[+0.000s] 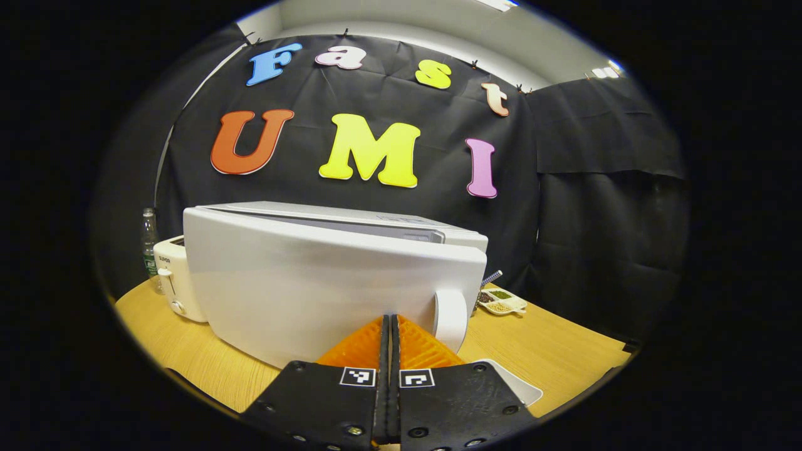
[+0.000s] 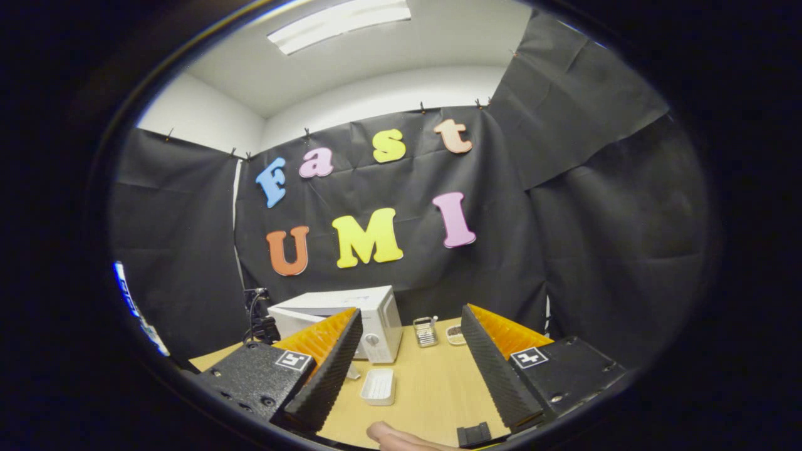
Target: Open the microwave oven with the left hand, put the food in, and close the microwave oven.
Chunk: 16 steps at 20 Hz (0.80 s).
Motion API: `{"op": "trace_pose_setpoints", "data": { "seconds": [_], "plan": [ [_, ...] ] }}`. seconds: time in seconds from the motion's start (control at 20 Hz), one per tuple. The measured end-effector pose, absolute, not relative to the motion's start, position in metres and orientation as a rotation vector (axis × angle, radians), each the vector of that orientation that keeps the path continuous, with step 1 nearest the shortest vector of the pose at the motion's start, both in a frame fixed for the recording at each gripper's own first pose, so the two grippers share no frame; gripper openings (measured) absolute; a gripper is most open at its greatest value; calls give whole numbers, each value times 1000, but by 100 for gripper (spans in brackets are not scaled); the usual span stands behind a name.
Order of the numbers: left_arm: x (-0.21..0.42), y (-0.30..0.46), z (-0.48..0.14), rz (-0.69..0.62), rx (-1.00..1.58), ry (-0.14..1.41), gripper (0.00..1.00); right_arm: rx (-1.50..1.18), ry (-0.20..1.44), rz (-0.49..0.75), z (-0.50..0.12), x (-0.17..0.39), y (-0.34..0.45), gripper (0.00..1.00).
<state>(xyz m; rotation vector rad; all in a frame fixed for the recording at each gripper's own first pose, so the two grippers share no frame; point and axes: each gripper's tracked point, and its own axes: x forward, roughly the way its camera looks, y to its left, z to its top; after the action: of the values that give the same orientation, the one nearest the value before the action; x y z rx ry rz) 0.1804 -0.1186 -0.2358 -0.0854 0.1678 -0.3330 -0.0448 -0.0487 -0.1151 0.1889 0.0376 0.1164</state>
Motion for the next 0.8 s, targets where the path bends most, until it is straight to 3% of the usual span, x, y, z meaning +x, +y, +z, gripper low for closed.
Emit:
{"op": "trace_pose_setpoints", "data": {
  "seconds": [0.1, 0.15, 0.2, 0.25, 0.6, 0.65, 0.75, 0.8],
  "plan": [
    [194, -120, -237, -320, -101, 169, 0, 151, 25, 124, -110, -34, -45, 89],
    [200, -120, -238, -309, -102, 173, 0, 142, 18, 135, -107, -30, -41, 100],
    [207, -120, -238, -301, -96, 175, 0, 137, 14, 141, -105, -25, -38, 100],
    [214, -121, -238, -296, -90, 175, 0, 126, 8, 140, -104, -18, -38, 89],
    [257, -127, -241, -203, -25, 175, 1, 67, 13, 163, -111, 17, -29, 89],
    [257, -127, -237, -192, -20, 160, 3, 64, 26, 162, -117, 20, -29, 100],
    [258, -127, -238, -180, -21, 157, 4, 65, 46, 158, -122, 25, -29, 100],
    [258, -128, -240, -180, -27, 165, 4, 65, 50, 157, -123, 26, -28, 90]
  ]
}}
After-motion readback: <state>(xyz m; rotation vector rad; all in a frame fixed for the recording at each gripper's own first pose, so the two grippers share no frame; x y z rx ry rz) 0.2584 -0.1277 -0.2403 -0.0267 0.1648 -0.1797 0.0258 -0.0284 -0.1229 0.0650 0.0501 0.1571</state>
